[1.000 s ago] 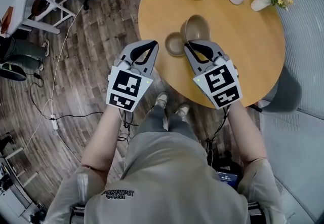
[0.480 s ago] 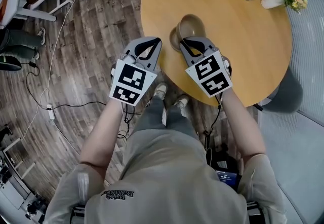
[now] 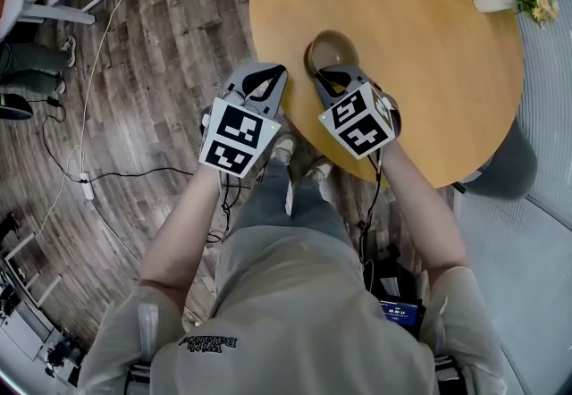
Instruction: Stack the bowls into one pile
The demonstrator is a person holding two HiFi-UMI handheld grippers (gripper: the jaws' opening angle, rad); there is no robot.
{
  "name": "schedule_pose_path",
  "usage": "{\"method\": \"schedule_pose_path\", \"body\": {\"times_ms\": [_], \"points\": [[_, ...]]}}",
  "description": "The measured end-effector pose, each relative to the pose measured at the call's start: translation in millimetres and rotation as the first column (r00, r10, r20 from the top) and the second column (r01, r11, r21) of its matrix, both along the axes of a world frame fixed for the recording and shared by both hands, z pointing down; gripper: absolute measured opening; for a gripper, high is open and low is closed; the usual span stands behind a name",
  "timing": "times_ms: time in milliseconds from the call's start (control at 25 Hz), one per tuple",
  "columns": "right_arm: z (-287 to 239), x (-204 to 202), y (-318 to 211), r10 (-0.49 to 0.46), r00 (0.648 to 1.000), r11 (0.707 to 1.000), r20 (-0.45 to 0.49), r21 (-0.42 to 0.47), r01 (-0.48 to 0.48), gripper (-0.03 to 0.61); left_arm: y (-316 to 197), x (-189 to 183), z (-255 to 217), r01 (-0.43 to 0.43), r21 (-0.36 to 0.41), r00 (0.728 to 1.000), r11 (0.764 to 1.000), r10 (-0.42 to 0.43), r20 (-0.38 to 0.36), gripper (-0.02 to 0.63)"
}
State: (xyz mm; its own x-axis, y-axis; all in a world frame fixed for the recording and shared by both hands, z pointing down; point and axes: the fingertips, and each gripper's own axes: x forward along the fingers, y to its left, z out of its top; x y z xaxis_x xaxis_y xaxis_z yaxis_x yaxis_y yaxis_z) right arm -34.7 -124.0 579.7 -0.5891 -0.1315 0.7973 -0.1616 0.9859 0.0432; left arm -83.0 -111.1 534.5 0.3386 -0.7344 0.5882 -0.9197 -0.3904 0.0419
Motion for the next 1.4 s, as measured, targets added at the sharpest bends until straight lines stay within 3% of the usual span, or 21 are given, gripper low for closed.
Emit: {"method": "schedule_pose_path", "body": {"times_ms": [840,1120,1400], "points": [[51.1,1.6,10.0,-0.036,0.992,0.999,-0.117,-0.018,0.034,0.037,17.5,4.4,35.3,-0.002,-0.085,1.000,0.996,0.000,-0.029,0.018],[42.4,-1.6,8.2,-0.031,0.994,0.999,-0.102,-0.020,0.029,0.037,12.4,1.3,26.3,0.003,-0.068,1.000,0.998,-0.005,-0.030,0.018],[12.6,3.2,2.7,0.035,0.998,0.999,-0.045,0.021,-0.034,0.037,13.3,1.9,3.6,0.000,-0.017,1.000,1.000,0.000,-0.027,0.018]]}}
